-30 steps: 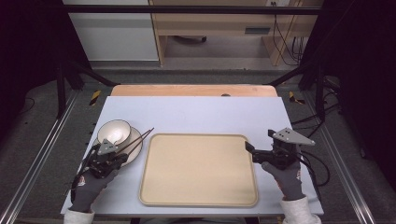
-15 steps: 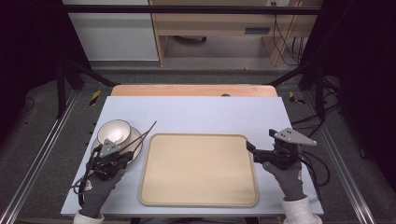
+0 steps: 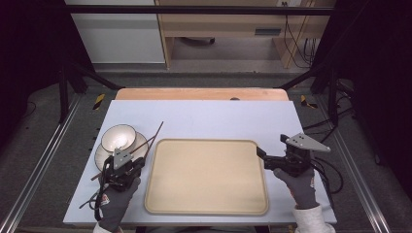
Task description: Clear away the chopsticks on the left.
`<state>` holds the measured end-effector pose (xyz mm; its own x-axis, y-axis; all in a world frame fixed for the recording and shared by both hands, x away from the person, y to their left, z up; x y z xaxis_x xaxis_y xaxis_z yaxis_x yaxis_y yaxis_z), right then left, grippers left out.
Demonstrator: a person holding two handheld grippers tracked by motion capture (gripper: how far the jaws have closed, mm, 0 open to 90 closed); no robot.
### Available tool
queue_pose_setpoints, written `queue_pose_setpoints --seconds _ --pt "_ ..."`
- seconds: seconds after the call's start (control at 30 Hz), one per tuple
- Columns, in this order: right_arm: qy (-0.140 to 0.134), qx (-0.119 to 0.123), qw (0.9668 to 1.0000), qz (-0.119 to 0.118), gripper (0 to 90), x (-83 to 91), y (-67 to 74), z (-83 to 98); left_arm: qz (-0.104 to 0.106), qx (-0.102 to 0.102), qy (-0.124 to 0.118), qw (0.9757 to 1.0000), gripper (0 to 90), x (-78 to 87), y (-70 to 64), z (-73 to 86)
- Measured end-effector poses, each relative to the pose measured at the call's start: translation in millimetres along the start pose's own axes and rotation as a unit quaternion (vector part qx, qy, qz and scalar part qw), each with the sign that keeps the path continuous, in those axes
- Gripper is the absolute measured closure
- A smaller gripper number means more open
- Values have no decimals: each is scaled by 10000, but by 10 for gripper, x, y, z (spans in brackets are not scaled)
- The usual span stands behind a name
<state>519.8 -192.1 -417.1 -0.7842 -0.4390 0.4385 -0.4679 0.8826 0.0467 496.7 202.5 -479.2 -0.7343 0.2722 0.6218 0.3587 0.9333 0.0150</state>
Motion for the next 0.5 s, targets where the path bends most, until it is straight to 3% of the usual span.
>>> queue_pose_setpoints --seconds 0.1,0.3,0.5 --pt "-29 -37 10000 -8 41 6 9 -6 -55 33 -59 10000 847 14 -50 -17" --pt "-66 -21 10000 -12 41 32 0 -19 -106 343 -229 9991 847 44 -135 -75" --pt "-70 -17 10000 -23 40 39 3 -21 -220 389 -234 9987 847 22 -228 -91"
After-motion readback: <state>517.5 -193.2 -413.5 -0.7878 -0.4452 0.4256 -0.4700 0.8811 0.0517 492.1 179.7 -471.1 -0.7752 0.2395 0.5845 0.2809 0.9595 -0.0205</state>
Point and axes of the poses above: each handheld gripper's, and its own axes: x roughly backward along the jaws, z roughly out of its underside, y roughly to its left, the point moved 10 cm from there along -x, roughly forward along the jaws, and after that the axes turned 4 degrees about y, right-handed, at the moved point
